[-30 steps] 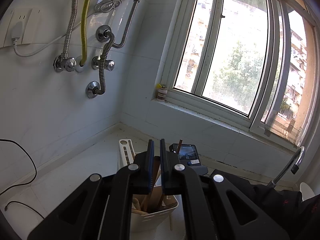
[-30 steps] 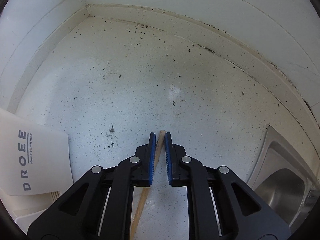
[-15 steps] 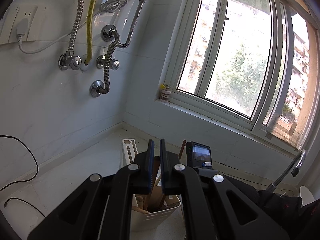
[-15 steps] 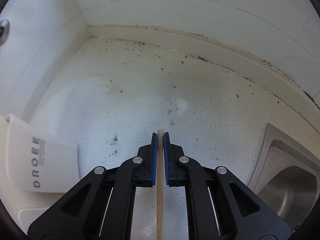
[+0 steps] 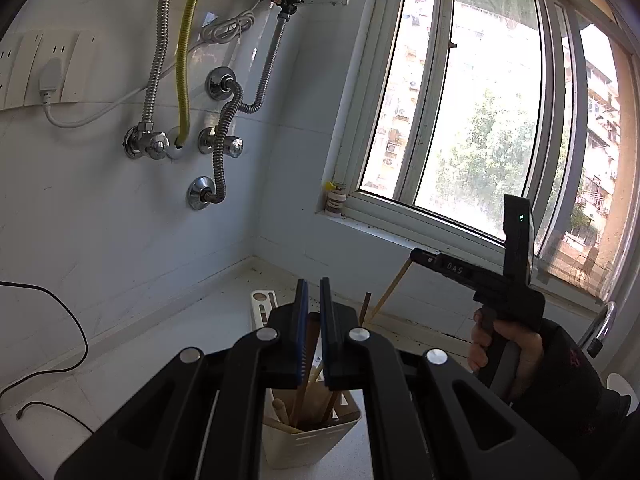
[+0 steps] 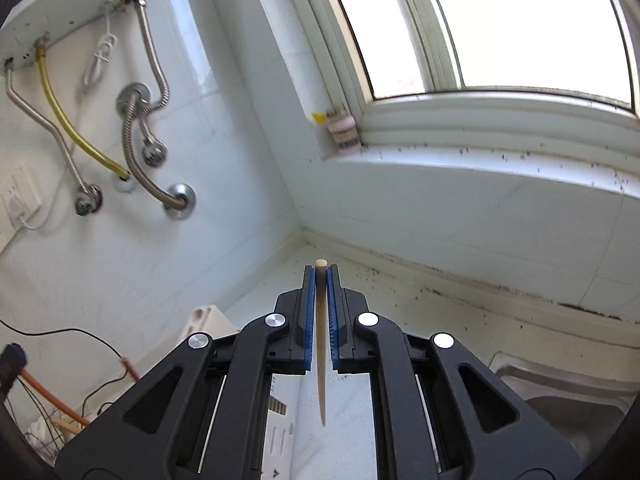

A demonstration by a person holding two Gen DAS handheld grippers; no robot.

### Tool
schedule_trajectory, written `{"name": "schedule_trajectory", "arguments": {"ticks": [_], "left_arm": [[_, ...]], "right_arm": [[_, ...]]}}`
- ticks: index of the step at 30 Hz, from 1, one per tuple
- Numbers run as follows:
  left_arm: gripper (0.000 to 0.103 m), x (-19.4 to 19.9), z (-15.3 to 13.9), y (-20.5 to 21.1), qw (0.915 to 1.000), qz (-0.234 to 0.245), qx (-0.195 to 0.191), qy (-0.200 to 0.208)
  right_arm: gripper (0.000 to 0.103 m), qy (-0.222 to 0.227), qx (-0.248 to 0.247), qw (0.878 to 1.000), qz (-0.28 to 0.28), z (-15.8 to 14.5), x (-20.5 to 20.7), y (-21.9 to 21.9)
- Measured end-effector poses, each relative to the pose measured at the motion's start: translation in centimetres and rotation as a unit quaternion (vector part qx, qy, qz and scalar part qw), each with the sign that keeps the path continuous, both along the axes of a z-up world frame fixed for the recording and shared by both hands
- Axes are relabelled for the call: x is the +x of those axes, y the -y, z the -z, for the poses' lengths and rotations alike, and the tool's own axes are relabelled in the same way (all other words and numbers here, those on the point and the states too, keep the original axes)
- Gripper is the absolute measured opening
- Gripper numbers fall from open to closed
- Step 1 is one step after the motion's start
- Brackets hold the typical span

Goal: Organize utensils
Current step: 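Grasp the light chopstick with the right tool and lift it, then carry the light chopstick over the white holder and drop it in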

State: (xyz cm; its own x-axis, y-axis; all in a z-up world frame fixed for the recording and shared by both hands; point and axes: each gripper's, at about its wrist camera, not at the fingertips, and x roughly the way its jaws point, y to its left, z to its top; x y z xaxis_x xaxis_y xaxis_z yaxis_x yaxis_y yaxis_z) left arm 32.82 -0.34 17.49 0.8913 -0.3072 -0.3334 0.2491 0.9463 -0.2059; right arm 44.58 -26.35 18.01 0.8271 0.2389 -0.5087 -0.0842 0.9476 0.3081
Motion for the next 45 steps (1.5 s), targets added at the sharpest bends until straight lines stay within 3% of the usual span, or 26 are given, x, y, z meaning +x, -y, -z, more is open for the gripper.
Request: {"name": "schedule_trajectory", "arguments": {"ticks": [10, 20, 34, 45], "left_arm": [[0.005, -0.6, -1.0, 0.6, 0.9997, -0.011, 0.017, 0.016], [0.005, -1.0, -0.9, 0.3, 0.9996, -0.018, 0.011, 0.017], [0.005, -0.4, 0.1, 0.2, 0.9999, -0.011, 0.002, 0.006], [0.005, -0.3, 1.8, 0.1, 0.9999, 0.000, -0.006, -0.013]], "right_arm": [[0.006, 0.157, -0.047, 0.986, -0.030, -10.8, -7.0, -1.6], [0.006, 0.202, -0.029, 0.976, -0.070, -15.0, -11.2, -2.8], [0.006, 0.169, -0.001, 0.978, -0.122, -13.5, -11.7, -4.5], [0.006, 0.136, -0.019, 0.978, -0.158, -9.4, -10.6, -7.0]]}}
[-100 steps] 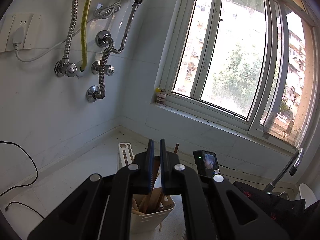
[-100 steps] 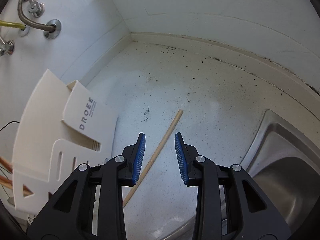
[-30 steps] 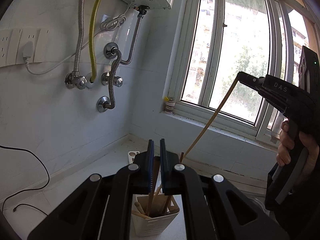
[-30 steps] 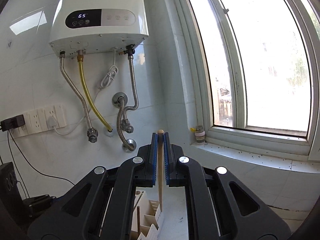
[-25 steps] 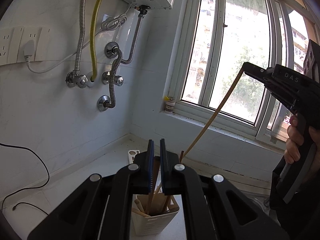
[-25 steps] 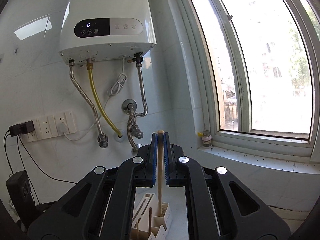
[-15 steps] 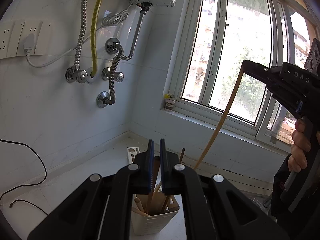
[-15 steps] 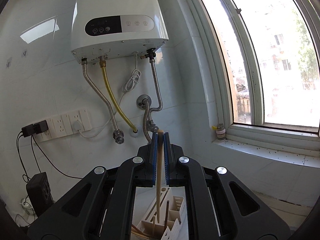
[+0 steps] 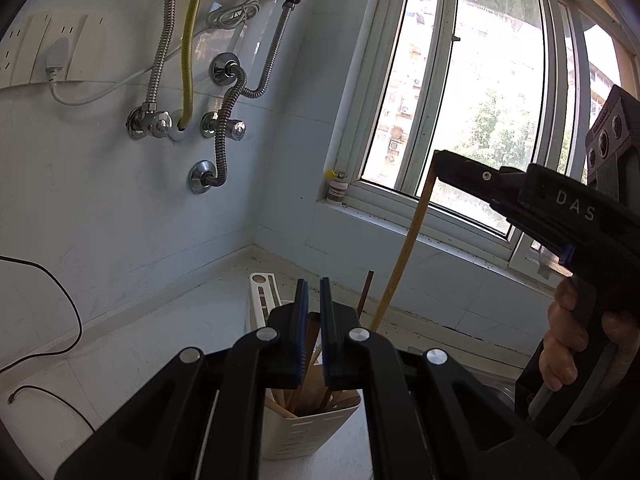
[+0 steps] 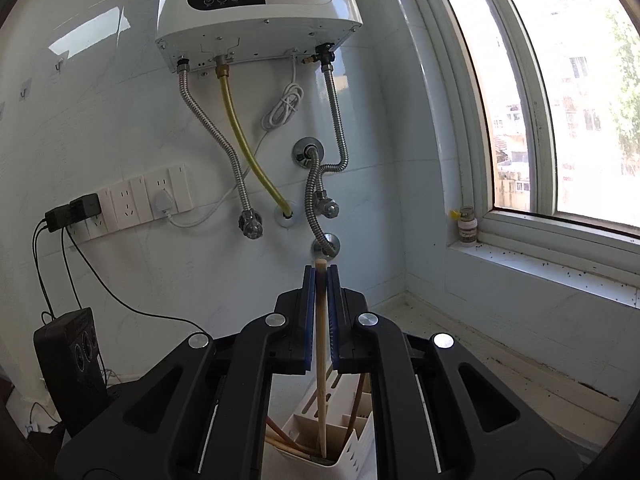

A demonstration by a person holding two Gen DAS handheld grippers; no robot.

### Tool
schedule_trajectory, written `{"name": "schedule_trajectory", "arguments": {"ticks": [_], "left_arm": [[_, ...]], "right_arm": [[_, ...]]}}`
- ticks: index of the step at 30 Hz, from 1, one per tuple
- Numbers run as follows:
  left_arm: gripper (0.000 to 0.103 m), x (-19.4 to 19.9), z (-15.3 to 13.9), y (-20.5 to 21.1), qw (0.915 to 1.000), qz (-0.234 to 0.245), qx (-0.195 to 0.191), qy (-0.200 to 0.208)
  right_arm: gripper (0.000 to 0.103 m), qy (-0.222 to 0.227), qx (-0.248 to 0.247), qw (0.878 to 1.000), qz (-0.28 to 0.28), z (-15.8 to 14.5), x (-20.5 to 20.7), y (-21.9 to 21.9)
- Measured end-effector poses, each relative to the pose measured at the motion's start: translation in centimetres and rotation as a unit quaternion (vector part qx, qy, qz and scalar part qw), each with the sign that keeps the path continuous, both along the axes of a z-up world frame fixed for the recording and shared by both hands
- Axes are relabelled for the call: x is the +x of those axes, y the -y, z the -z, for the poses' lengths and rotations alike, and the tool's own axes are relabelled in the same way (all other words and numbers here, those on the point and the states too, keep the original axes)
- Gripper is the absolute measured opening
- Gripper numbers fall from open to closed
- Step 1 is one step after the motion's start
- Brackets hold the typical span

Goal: Organize utensils
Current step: 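Carry the light chopstick over the white holder and drop it in, then move both tools down toward the last dark and light chopsticks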

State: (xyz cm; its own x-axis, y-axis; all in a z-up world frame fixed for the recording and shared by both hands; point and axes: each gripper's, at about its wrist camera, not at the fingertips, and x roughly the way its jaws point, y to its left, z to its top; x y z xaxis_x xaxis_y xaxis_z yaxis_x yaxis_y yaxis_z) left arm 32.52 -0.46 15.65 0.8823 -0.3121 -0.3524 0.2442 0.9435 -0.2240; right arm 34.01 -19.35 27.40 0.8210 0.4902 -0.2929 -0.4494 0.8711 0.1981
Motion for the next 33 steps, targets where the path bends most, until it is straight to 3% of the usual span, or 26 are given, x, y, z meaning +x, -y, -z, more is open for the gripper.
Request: {"name": "schedule_trajectory", "arguments": {"ticks": [14, 19, 31, 33], "left_arm": [[0.006, -0.2, 0.3, -0.5, 1.0000, 0.001, 0.004, -0.004], [0.015, -0.4, 0.2, -0.8, 1.0000, -0.002, -0.003, -0.003], [0.018, -3.5, -1.8, -3.2, 0.9994, -0.020, -0.014, 0.025], [0.026, -5.1, -1.6, -4.2, 0.9992, -0.027, -0.015, 0.025]], "right_arm": [[0.006, -0.076, -0.054, 0.995, -0.026, 6.5, 1.4, -2.1], [0.006, -0.085, -0.070, 0.993, -0.035, 8.0, 1.4, -2.5], [0.010, -0.093, -0.053, 0.994, -0.029, 8.2, 0.6, -0.4], [0.015, -0.088, -0.048, 0.995, -0.025, 7.9, 0.4, 0.0]]}}
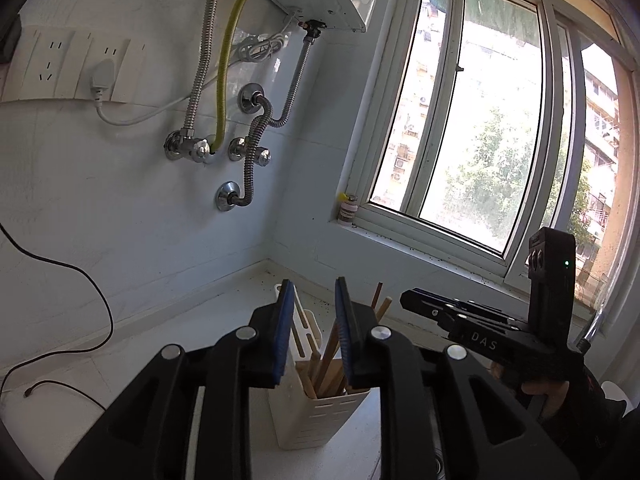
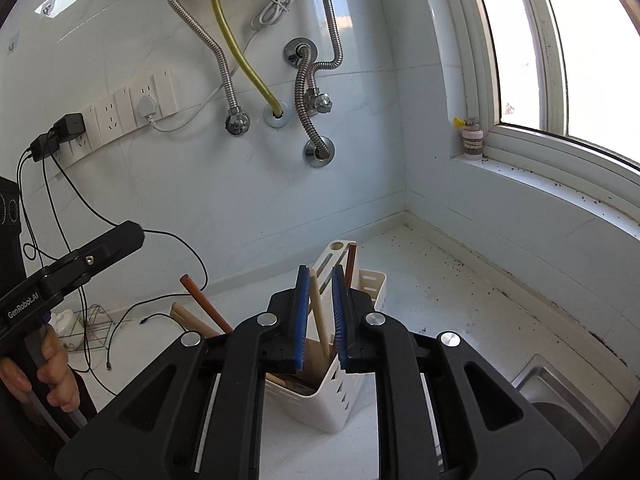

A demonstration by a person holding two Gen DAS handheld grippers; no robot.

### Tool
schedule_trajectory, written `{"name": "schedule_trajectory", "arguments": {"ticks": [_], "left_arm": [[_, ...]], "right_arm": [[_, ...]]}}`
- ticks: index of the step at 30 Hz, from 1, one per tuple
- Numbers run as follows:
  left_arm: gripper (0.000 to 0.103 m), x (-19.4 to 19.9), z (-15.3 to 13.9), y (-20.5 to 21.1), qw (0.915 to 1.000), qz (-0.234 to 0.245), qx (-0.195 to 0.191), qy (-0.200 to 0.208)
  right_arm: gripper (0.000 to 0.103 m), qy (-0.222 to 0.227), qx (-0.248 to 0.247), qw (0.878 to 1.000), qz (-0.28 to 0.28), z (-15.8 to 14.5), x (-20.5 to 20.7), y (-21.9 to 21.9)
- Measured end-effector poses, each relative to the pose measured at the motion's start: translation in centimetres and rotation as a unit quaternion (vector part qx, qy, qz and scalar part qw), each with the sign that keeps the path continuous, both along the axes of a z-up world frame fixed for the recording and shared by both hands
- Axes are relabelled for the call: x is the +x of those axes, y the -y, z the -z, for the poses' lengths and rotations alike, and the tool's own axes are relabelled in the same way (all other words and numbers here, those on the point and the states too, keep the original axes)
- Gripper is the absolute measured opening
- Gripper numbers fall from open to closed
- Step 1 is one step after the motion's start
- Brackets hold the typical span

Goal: Organize utensils
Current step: 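Move both tools down toward the last dark and light chopsticks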

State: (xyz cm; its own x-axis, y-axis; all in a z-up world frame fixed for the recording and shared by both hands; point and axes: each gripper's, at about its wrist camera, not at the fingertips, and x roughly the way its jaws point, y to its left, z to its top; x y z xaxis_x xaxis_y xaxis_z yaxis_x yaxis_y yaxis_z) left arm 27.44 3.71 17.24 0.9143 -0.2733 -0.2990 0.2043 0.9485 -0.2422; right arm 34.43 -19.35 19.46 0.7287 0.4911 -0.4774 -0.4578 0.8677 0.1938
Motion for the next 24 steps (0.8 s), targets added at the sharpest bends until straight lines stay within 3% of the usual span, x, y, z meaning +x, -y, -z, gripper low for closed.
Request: {"name": "schedule_trajectory", "arguments": {"ticks": [7, 15, 24], "left_arm": [[0.037, -6.6, 4.0, -3.6, 0.9971, -0.048, 0.009, -0.058], [0.037, -11.8, 12.8, -5.9, 0.9816, -0.067, 0.029, -0.176], [0.037, -16.2, 17.5, -5.0, 0.9679, 0.000, 0.077, -0.239]], "right_arm": [[0.021, 0.009, 0.016, 1.000, -0.018, -0.3, -1.8, 0.8], [0.028, 0.011, 0.019, 0.998, -0.060, 1.6, -6.3, -0.4], [0.028, -0.103, -0.036, 0.992, -0.066, 9.4, -8.9, -4.7]]}}
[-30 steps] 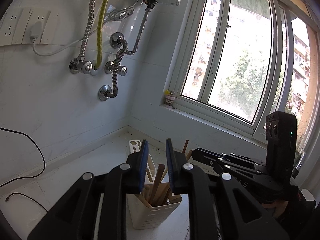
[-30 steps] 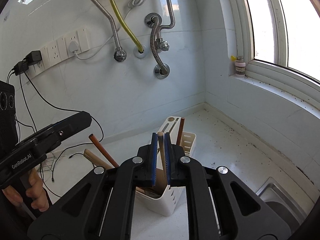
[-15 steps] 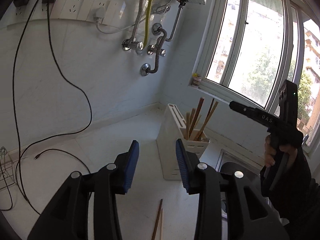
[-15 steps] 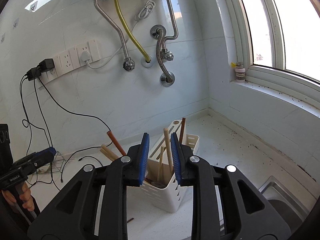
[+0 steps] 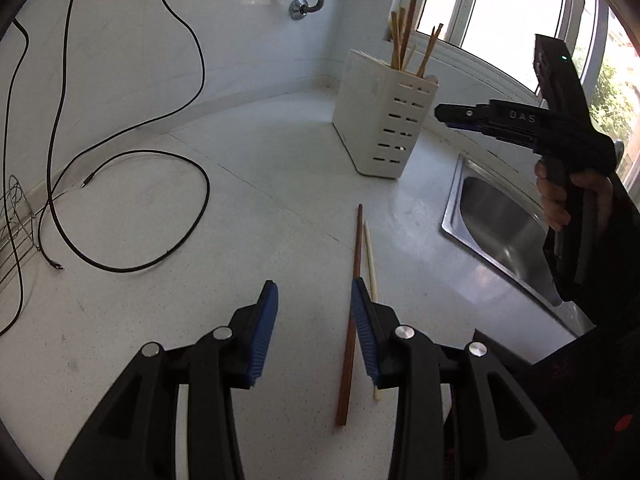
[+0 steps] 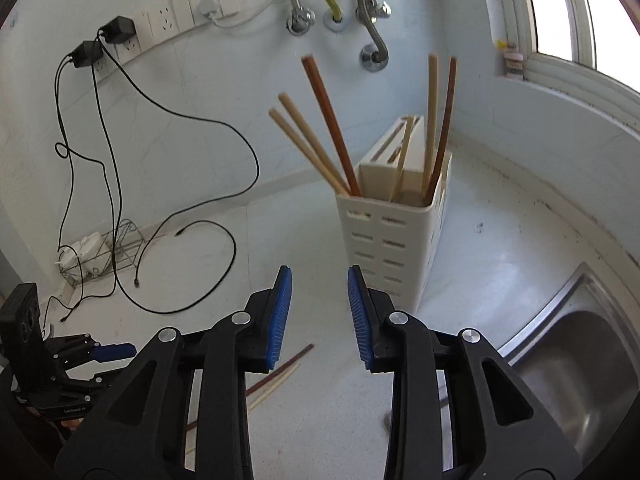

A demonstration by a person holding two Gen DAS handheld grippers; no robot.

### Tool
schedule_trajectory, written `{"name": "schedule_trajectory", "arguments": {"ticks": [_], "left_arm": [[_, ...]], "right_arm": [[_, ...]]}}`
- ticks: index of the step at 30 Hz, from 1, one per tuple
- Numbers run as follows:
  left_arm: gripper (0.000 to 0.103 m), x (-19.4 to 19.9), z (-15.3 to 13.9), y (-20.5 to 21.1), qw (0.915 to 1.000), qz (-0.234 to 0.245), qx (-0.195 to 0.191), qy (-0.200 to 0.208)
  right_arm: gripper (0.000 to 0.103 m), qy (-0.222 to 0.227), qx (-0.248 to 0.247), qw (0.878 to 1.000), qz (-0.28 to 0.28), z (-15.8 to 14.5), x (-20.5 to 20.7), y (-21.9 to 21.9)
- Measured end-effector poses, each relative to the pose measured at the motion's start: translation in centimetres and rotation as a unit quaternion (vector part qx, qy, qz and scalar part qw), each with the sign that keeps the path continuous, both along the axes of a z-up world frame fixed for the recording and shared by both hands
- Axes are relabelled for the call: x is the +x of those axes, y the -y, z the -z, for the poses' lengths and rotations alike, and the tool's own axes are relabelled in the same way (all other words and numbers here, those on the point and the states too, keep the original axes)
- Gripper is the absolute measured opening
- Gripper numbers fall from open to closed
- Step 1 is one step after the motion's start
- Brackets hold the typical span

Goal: Organize utensils
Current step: 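Move both tools down toward the last dark and light chopsticks, then grasp the dark chopstick with the left tool while the right tool grasps the light chopstick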

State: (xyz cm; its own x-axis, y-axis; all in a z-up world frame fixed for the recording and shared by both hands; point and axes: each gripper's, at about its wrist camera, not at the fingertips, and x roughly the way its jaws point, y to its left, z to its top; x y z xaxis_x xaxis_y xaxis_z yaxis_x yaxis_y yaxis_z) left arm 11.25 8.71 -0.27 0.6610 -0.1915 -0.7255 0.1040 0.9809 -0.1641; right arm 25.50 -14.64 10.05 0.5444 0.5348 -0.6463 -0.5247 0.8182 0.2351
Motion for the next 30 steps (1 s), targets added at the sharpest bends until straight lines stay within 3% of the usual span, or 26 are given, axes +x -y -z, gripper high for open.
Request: {"name": "schedule_trajectory", "arguments": {"ticks": [6, 13, 23, 30], "left_arm": [[0.037, -2.2, 2.0, 1.3, 0.9980, 0.057, 0.005, -0.029], [0.037, -3.2, 4.0, 1.5, 0.9957, 0.075, 0.010, -0.053], [0.036, -2.9, 4.7, 1.4, 0.9937, 0.098, 0.008, -0.052], [0.031, -2.5, 5.0, 1.8, 0.9896, 0.126, 0.026, -0.063]], "right_arm": [[0.028, -0.099, -0.032, 0.994, 0.016, 6.5, -0.5, -2.4], [0.025, -0.170, -0.053, 0.983, 0.050, 11.2, -0.8, -5.0], [0.018, -0.176, -0.086, 0.978, 0.074, 12.6, -0.6, -7.2], [0.017, -0.175, -0.109, 0.976, 0.076, 12.9, -0.3, -7.5]]}}
